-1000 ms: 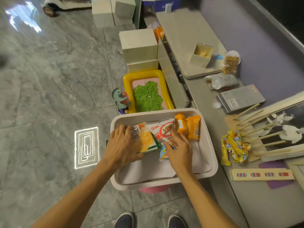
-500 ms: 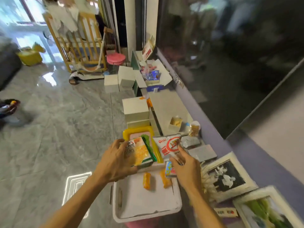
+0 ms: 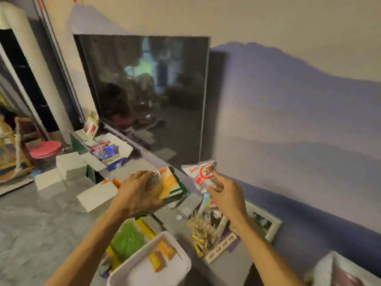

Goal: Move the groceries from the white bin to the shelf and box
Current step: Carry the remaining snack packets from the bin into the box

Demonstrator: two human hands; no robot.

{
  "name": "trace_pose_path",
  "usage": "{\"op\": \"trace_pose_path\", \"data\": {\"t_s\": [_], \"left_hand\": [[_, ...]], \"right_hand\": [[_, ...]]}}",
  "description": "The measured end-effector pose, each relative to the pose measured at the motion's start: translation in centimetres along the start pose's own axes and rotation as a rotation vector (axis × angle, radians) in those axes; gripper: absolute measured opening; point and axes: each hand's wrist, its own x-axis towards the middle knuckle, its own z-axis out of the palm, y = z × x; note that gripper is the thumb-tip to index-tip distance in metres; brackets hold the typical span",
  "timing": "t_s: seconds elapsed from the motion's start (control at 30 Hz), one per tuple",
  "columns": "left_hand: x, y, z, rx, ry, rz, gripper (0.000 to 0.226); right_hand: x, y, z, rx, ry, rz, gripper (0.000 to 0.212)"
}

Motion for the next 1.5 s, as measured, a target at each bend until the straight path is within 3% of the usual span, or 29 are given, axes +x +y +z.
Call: {"op": "trace_pose_path", "data": {"t_s": [0.1,0.3,0.5,0.7,1.0,1.3,1.5], "left_hand": [[1.0,4.3,0.9,-0.014,-0.047,0.141,0.113],[1.4,14.9,5.6,-0.101,-0.175,0.396,0.13],[-0.5,27.2,11.9,-0.12,-0.277,0.631,0.129],[-3.5,37.9,17.9,-0.114,-0.388,0.74,0.134],[-5.3,48.6,29.9,-0.047,-0.494,0.71,0.127],[-3.6,52.0,45.8,-0.111,-0.526,0.49,0.129],[-4.8,51.8,54.0,-0.12,-0.519,0.424,0.123]], "right_hand": [[-3.7,2.6,-4.6,0.014,0.136,0.095,0.052],[-12.6,8.6,-14.1,-0.1,0.345,0.311,0.036],[-20.5,14.6,-22.3,-0.223,0.489,0.523,0.047],[-26.6,20.9,-28.7,-0.283,0.571,0.642,0.054],[-28.5,34.1,-32.4,-0.309,0.439,0.762,0.046],[-24.2,48.0,-26.5,-0.261,0.379,0.94,0.053],[-24.2,53.6,-22.9,-0.371,0.321,0.968,0.048]]}}
